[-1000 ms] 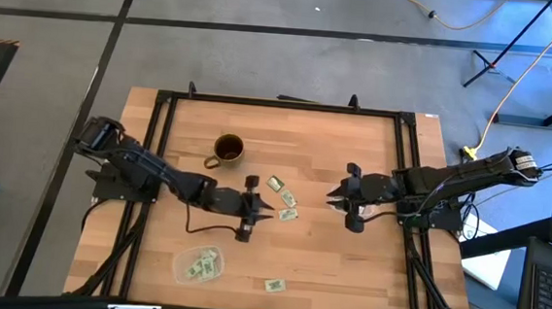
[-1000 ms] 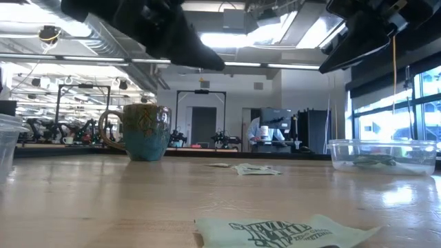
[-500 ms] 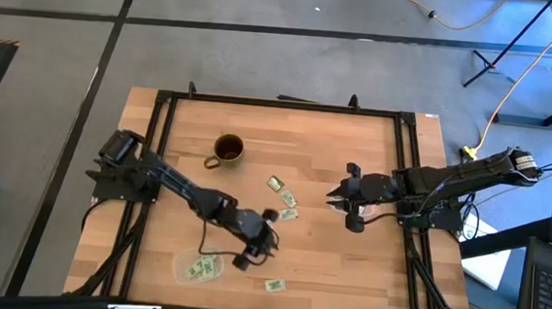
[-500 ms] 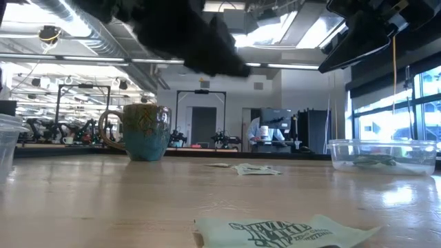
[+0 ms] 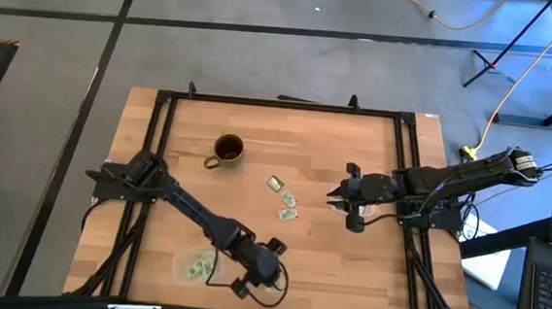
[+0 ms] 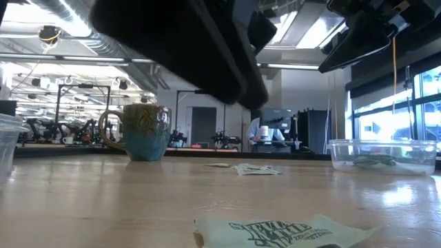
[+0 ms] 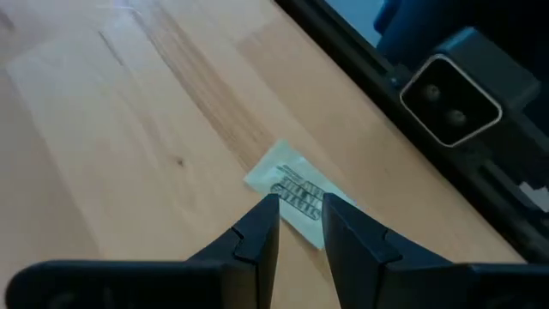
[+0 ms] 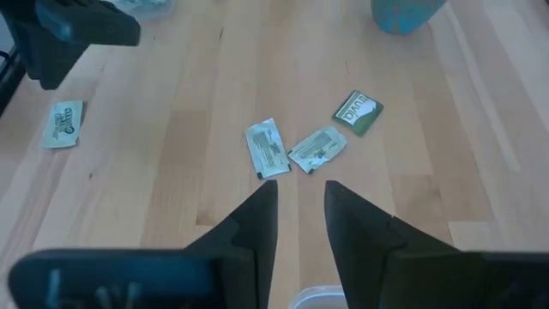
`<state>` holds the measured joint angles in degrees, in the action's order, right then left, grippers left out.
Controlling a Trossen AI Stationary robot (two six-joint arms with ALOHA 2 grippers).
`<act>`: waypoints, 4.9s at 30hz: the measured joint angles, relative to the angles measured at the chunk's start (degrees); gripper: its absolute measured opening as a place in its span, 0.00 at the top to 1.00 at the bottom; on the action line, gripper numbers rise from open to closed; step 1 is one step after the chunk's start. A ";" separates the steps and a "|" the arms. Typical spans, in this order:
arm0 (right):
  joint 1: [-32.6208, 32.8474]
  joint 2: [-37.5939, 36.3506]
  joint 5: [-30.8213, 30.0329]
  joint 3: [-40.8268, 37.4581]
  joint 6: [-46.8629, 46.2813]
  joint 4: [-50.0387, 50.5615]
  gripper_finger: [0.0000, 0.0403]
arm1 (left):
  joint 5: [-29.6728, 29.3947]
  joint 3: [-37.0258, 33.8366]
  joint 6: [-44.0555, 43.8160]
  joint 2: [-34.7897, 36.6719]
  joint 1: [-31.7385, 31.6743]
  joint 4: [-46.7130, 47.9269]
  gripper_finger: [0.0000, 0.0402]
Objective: Pick and place Stevia / Truvia into bins
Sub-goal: Put the stevia packet into the bottom transparent container
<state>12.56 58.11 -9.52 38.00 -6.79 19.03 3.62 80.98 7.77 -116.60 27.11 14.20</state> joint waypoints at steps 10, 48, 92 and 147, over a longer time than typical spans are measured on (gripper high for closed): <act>0.00 0.00 0.00 0.00 -0.17 0.08 0.75 | -2.43 2.21 -0.86 -4.14 1.35 0.39 0.79; 0.02 0.00 0.04 0.00 -0.49 0.38 0.75 | -0.63 4.96 -4.02 -3.19 0.85 7.67 0.99; 0.07 0.00 0.07 0.00 -0.19 0.31 0.75 | -17.03 -6.25 -87.63 8.42 20.50 39.78 0.99; 0.11 25.07 4.70 0.45 11.75 -26.18 0.75 | -35.76 -48.56 -36.81 41.01 9.42 -30.47 0.82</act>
<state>12.67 83.17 -4.82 38.45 4.96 -7.15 -32.14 32.42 -29.04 -75.59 36.54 -16.26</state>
